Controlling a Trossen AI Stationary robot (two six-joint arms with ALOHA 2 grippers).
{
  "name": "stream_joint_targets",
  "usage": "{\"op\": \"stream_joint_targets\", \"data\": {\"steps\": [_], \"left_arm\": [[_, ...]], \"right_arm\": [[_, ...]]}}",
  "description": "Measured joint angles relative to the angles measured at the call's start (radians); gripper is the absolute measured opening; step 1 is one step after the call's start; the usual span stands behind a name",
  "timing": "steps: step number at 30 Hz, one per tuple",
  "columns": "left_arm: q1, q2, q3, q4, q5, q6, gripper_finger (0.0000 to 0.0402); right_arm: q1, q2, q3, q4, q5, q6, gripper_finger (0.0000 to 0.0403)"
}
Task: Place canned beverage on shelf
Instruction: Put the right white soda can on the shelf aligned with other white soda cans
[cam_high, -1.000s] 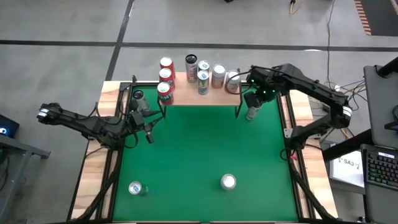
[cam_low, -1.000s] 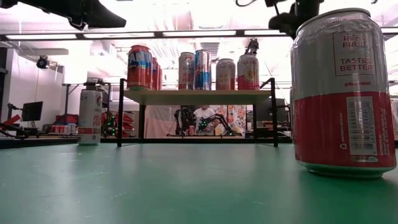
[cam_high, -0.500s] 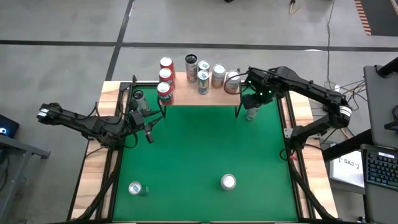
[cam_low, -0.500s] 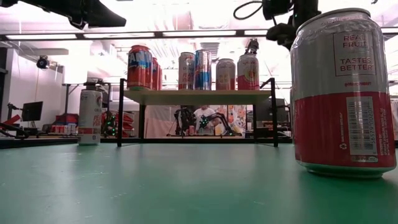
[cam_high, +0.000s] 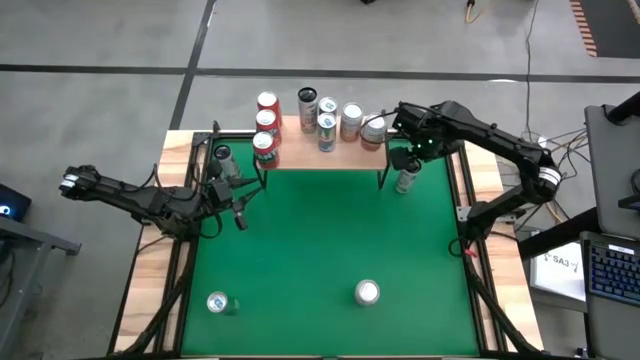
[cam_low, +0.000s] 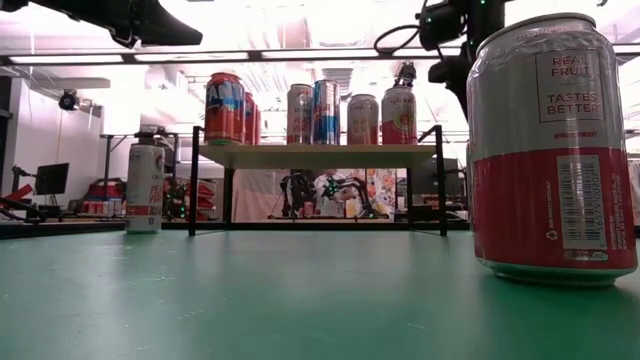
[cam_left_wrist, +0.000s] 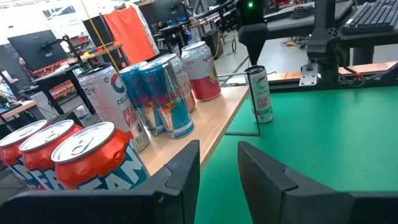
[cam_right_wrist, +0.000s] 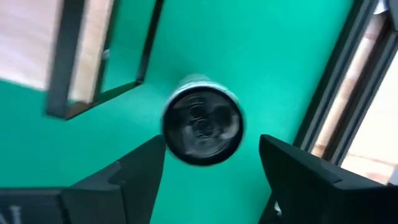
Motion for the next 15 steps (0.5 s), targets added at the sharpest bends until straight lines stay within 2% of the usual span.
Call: {"op": "stream_joint_targets", "data": {"steps": [6,15], "left_arm": [[0.000,0.000,0.000,-0.001,0.000,-0.004,0.0091],[0.000,0.000,0.000,-0.006,0.000,-0.008,0.0091]], "right_arm": [[-0.028,0.000,-0.034,0.001,0.001,-0.019,0.0274],[-0.029,0.000,-0.051,0.021,-0.001,-0.022,0.0278]]}}
